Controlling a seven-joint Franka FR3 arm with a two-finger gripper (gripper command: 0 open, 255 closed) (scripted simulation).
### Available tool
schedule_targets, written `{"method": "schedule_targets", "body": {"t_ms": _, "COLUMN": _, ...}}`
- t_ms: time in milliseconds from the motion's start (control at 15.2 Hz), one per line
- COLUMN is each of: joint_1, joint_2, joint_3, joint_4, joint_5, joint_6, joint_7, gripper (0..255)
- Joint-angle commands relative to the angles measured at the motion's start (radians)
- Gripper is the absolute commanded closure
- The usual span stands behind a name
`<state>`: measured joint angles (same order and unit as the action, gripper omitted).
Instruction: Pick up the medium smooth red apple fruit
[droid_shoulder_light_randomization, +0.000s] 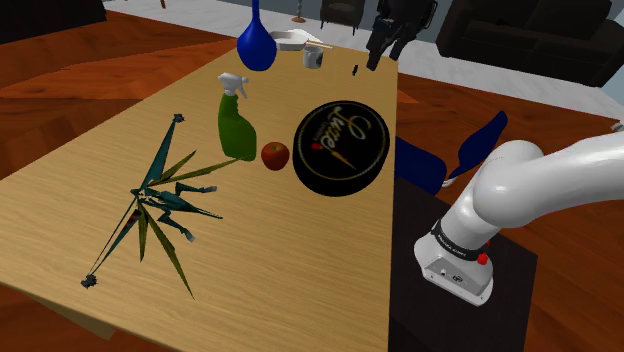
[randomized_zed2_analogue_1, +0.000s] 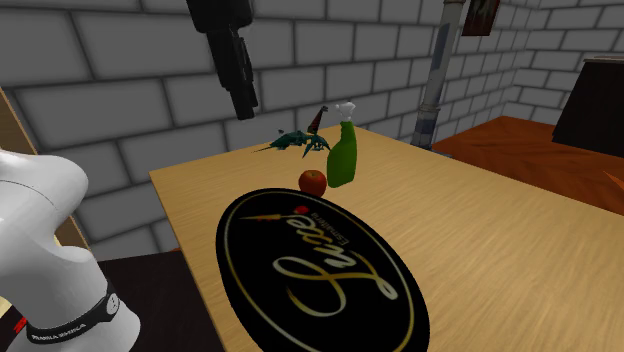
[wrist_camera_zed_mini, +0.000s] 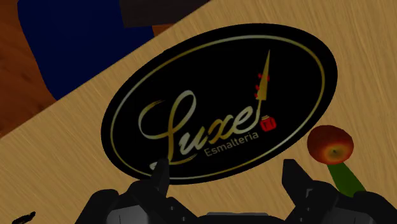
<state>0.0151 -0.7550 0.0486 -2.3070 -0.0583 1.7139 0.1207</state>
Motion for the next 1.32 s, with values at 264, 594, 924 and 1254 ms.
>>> {"method": "schedule_targets", "body": {"t_ms": 264, "joint_1": 0.02, "joint_2": 0.108, "joint_3": 0.03, "joint_4": -0.003, "joint_5": 0.034, "joint_6": 0.08, "joint_7": 0.032, "gripper": 0}}
{"method": "schedule_targets", "body": {"t_ms": 594, "joint_1": 0.044, "joint_2": 0.257, "joint_3": 0.068, "joint_4": 0.018, "joint_5": 0.071, "joint_6": 0.175, "joint_7": 0.067, "gripper": 0}}
{"method": "schedule_targets", "body": {"t_ms": 924, "joint_1": 0.067, "joint_2": 0.419, "joint_3": 0.104, "joint_4": 0.064, "joint_5": 0.1, "joint_6": 0.258, "joint_7": 0.099, "gripper": 0}}
{"method": "schedule_targets", "body": {"t_ms": 1254, "joint_1": 0.09, "joint_2": 0.589, "joint_3": 0.139, "joint_4": 0.136, "joint_5": 0.118, "joint_6": 0.326, "joint_7": 0.129, "gripper": 0}}
